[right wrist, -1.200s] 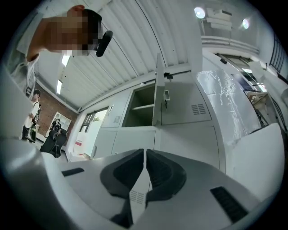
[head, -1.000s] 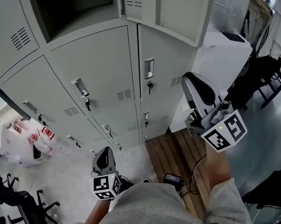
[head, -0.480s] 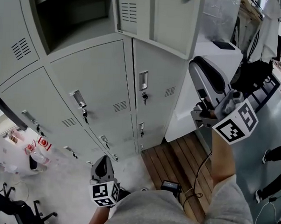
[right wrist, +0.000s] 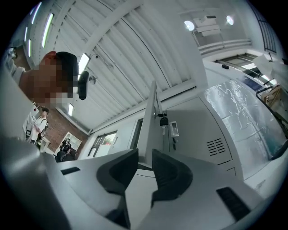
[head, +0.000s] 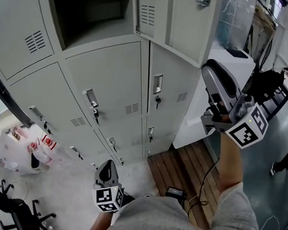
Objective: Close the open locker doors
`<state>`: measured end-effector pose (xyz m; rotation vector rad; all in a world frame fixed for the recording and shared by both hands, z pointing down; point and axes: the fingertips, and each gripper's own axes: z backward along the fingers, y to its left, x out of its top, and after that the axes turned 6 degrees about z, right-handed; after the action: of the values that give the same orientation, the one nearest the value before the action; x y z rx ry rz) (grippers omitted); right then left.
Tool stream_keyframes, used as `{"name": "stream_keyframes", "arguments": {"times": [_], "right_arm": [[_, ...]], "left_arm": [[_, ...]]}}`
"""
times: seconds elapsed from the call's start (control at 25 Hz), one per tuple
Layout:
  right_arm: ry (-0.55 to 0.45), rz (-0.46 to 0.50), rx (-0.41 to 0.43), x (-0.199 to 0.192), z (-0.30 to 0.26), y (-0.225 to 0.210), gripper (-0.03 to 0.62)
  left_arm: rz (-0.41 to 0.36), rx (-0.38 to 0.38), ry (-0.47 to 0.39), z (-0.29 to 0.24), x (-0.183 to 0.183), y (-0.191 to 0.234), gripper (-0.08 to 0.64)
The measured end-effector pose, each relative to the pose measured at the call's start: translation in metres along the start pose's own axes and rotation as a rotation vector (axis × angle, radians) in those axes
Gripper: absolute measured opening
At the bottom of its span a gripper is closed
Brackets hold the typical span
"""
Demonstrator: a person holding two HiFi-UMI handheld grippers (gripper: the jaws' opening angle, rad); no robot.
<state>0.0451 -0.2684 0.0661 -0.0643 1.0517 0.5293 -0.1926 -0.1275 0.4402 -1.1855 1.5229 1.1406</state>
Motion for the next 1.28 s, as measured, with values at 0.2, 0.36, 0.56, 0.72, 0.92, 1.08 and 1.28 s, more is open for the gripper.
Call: {"name": "stream_keyframes", "arguments": {"times": [0.2,0.36,0.56,0.72,0.92,1.08,1.28], "right_arm": [[-0.014,0.082,0.024,0.001,-0.013,0.034,0.104],[-0.037,0.101,0.052,-0.002,-0.029,0.063,0.104],[-0.063,0.111,0.087,-0.01,-0.057,0.1,0.104],[-0.053,0.098,0.118,-0.021,-0.085,0.127,0.104],[-0.053,0.09,0.167,-0.038,-0.125,0.153,0.104],[-0.053,0.077,0.202,-0.055,-0.157,0.167,0.104],[-0.031,0.072,0.207,-0.076,-0.195,0.175,0.104]], "left_arm": [[0.002,0.023,0.0,0.007,-0.002,0.012,0.006],[0.009,0.041,-0.002,0.014,-0.002,0.029,0.006],[0.012,0.058,-0.006,0.018,0.007,0.059,0.006],[0.014,0.075,-0.008,0.019,0.015,0.085,0.006],[0.021,0.091,-0.015,0.019,0.025,0.117,0.006],[0.026,0.106,-0.014,0.019,0.029,0.142,0.006],[0.024,0.126,-0.021,0.018,0.034,0.171,0.006]]}}
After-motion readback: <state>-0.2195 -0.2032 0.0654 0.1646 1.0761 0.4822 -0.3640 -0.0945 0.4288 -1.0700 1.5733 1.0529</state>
